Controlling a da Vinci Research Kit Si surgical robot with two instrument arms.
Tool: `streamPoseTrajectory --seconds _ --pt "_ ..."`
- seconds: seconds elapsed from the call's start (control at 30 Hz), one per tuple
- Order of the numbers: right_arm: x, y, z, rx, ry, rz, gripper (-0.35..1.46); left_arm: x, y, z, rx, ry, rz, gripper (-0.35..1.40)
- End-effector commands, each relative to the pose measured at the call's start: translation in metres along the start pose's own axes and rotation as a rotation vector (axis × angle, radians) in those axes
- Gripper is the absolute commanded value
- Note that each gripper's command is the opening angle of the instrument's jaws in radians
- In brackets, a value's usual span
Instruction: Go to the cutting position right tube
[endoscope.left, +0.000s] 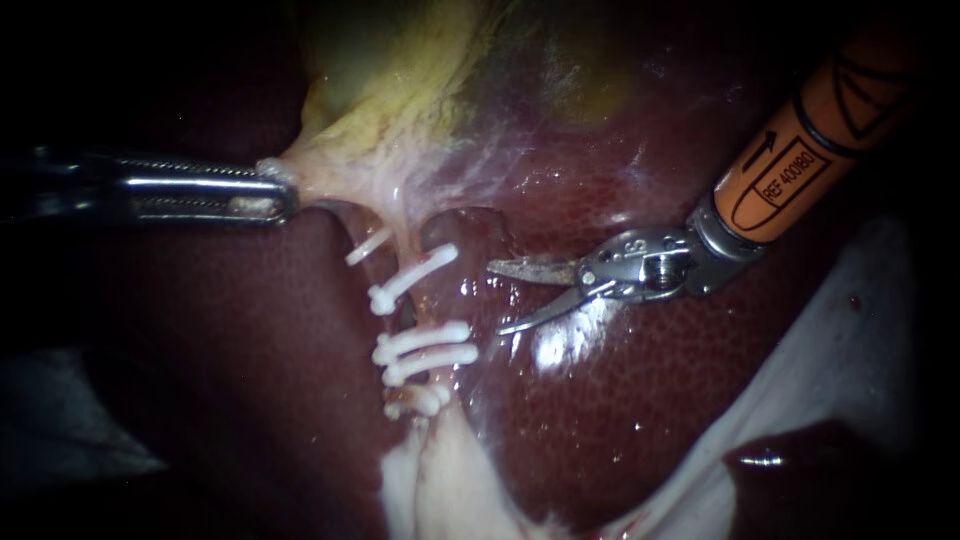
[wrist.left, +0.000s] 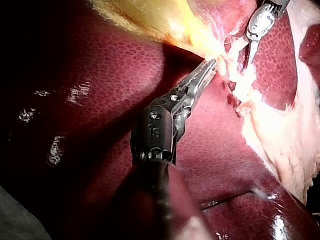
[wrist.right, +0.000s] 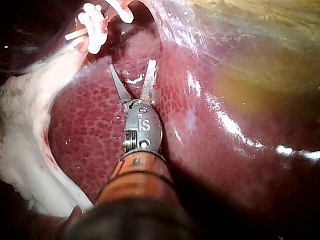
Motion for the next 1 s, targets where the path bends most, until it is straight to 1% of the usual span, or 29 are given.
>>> streamPoseTrajectory --seconds 0.03,0.13,0.2,0.33,0.4,0.5,0.6,0.67,0.73,0.83,1.0 --pt "0.0001 -0.0001 -0.0001 -0.001 0.0 0.0 1.32 0.0 0.0 0.0 -0.002 0.0 0.0 -0.35" --pt "0.0007 -0.0009 -0.0008 0.006 0.001 0.001 1.32 0.0 -0.0001 0.0 -0.002 0.0 0.0 -0.35" --pt "0.0013 -0.0017 -0.0015 0.013 0.003 0.032 1.3 0.0 -0.0001 0.0 -0.002 0.0 0.0 -0.35" --pt "0.0032 -0.0039 -0.0029 0.03 0.005 0.076 1.3 -0.0002 -0.0004 -0.0001 0.0 0.0 0.001 -0.35" --pt "0.004 -0.0048 -0.0032 0.037 0.008 0.101 1.32 -0.0003 -0.0006 0.0 0.0 0.0 0.002 -0.35" --pt "0.0053 -0.0062 -0.0034 0.052 0.015 0.125 1.32 -0.0003 -0.0007 0.0 -0.001 0.0 0.002 -0.35" --pt "0.0064 -0.0073 -0.003 0.062 0.014 0.142 1.3 -0.0003 -0.0006 0.0 -0.001 0.0 0.002 -0.35" --pt "0.0069 -0.0077 -0.0024 0.07 0.016 0.153 1.3 -0.0003 -0.0006 0.0 -0.001 0.0 0.002 -0.35" --pt "0.0073 -0.0077 -0.0018 0.07 0.016 0.158 1.3 -0.0003 -0.0006 0.0 0.0 0.0 0.002 -0.35" --pt "0.0077 -0.0072 -0.0007 0.07 0.022 0.18 1.32 -0.0003 -0.0006 0.0 0.0 0.0 0.002 -0.35" --pt "0.0078 -0.0061 0.0009 0.072 0.02 0.21 1.32 -0.0003 -0.0004 0.0 0.0 0.0 0.001 -0.35"
